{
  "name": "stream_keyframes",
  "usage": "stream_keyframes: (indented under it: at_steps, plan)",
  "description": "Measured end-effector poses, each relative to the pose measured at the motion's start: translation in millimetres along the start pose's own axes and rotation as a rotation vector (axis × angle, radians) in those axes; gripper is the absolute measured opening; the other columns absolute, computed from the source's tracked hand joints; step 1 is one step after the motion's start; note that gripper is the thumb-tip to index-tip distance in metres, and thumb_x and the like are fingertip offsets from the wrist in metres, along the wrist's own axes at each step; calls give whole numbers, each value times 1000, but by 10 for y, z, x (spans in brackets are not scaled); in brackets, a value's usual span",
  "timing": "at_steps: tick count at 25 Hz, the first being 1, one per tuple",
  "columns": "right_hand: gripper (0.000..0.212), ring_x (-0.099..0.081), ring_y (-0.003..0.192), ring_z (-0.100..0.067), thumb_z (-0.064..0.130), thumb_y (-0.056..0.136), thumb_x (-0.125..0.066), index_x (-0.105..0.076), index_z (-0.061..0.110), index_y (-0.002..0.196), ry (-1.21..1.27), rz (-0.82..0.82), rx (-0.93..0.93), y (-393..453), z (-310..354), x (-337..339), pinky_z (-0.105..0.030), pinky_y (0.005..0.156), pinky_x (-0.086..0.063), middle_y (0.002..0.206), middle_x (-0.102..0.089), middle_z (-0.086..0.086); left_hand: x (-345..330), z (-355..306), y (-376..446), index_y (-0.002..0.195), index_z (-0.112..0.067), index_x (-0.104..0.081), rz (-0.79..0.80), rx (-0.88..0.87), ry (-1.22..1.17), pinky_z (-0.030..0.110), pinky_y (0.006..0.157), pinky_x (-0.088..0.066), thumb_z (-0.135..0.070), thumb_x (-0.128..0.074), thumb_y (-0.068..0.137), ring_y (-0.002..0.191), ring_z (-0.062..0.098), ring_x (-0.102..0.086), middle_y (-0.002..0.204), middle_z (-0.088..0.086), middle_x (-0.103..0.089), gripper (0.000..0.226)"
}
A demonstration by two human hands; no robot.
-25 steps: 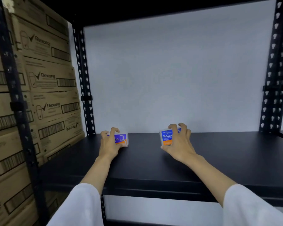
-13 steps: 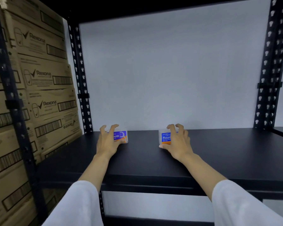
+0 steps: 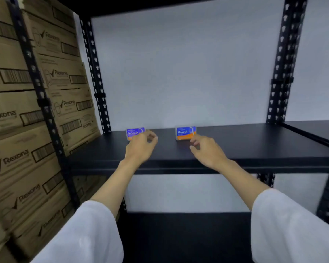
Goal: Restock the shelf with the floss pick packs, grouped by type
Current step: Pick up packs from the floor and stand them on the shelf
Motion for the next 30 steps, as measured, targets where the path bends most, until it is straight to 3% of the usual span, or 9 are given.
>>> stream_keyframes:
  at_steps: [5, 9, 17, 20, 23, 26, 30]
  plan:
    - [12, -63, 84, -19, 26, 89, -52, -62, 22, 92, 23, 80, -64, -798, -96, 147, -34, 74, -51, 88, -68, 6, -406, -176, -735, 87, -32, -66, 244, -34, -37, 39, 83, -53, -38, -54, 89, 93, 18, -63, 93, -9, -69, 13]
    - [16, -62, 86, -19, 26, 92, -48, -63, 21, 97, 5, 217, -130, -1391, -523, -176, -34, 75, -51, 95, -66, 2, -1110, -23, -1315, 86, -32, -65, 421, -4, 17, 39, 89, -51, -36, -53, 90, 97, 19, -62, 96, -8, -67, 13]
    - [17, -60, 98, -22, 32, 90, -54, -63, 21, 101, -57, 548, -398, -2395, -1963, -1449, -41, 87, -51, 105, -64, 1, -2884, 814, -2456, 87, -37, -64, 809, 180, 130, 43, 95, -48, -42, -49, 89, 106, 21, -61, 111, -7, -67, 15]
    - [19, -60, 98, -27, 31, 88, -53, -62, 22, 102, -91, 610, -513, -2726, -2464, -1933, -36, 82, -50, 106, -64, -3, -3369, 1204, -2830, 92, -34, -65, 844, 310, 136, 40, 92, -48, -42, -50, 89, 105, 24, -60, 111, -3, -66, 16]
    - [24, -58, 101, -31, 28, 87, -51, -58, 19, 109, -115, 650, -586, -2998, -2862, -2372, -34, 75, -45, 110, -63, -8, -3723, 1514, -3083, 107, -29, -64, 778, 410, 88, 40, 90, -49, -40, -56, 88, 109, 26, -57, 117, 4, -61, 24]
    - [35, -53, 111, -32, 28, 88, -55, -52, 15, 120, -175, 654, -591, -3164, -3133, -2713, -37, 84, -44, 120, -58, -12, -3994, 1701, -3264, 128, -29, -54, 739, 465, 63, 42, 98, -44, -42, -58, 88, 123, 30, -45, 134, 6, -45, 42]
    - [60, -40, 124, -31, 36, 85, -64, -39, 24, 138, -227, 660, -536, -3185, -3307, -2978, -41, 101, -37, 138, -41, -9, -4213, 1808, -3399, 142, -40, -36, 712, 505, 90, 45, 108, -35, -52, -64, 81, 138, 29, -27, 155, 0, -20, 69]
Point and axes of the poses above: each hand's wrist, its own y-axis towards the middle knuckle, its own x-axis out of the back of the hand, z = x × y, the point moved 8 cm from there along y, towards the middle knuckle
